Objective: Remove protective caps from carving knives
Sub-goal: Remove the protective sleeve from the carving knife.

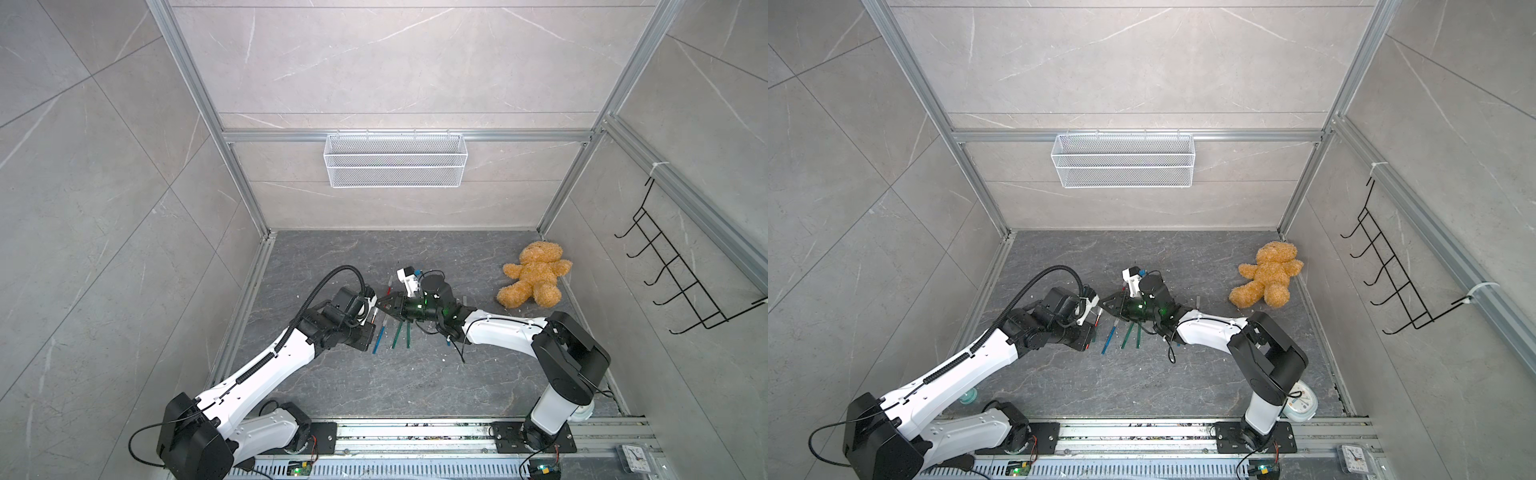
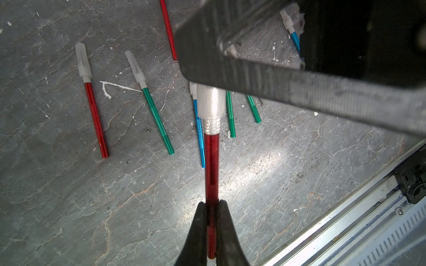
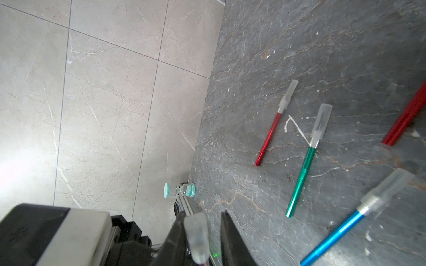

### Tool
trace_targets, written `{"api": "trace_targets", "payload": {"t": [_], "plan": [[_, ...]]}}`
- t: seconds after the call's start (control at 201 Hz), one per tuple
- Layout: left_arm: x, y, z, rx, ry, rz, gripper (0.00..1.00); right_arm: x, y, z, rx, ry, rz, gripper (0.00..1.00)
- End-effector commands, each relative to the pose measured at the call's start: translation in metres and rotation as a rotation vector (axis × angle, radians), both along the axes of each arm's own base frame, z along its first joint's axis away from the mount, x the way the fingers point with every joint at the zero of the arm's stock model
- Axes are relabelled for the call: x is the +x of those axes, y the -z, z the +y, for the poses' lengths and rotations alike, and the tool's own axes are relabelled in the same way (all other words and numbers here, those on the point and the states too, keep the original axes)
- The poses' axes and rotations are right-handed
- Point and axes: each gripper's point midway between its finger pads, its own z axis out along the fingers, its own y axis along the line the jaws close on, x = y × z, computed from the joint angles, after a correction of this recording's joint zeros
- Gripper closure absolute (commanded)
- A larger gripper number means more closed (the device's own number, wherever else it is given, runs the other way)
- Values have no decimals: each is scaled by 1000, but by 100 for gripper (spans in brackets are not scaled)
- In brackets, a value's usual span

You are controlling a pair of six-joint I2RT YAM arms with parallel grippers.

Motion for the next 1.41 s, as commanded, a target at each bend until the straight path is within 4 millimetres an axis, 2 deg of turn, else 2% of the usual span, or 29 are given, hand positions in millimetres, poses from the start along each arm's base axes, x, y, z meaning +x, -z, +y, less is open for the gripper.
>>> {"api": "trace_targets", "payload": {"t": [0.0, 0.169, 0.294, 0.508, 1.067, 1.166, 1.401], "plan": [[2, -8, -3, -19, 20, -38, 100, 1, 2, 2, 10, 3, -9, 76], [1, -8, -3, -20, 20, -34, 100, 2, 3, 2, 5, 14, -8, 94], [1, -7, -4, -21, 23, -30, 100, 3, 4, 2, 3, 14, -7, 100], [-1, -6, -6, -28, 29, -14, 100, 7, -2, 0, -38, 26, -41, 100], [-5, -5, -7, -32, 28, -8, 100, 29, -40, -10, -129, 96, -189, 100], [-4, -7, -5, -28, 20, -19, 100, 38, -47, -21, -140, 122, -205, 100], [1, -10, 3, -6, -9, -54, 100, 63, -80, -61, -168, 205, -259, 100]]}}
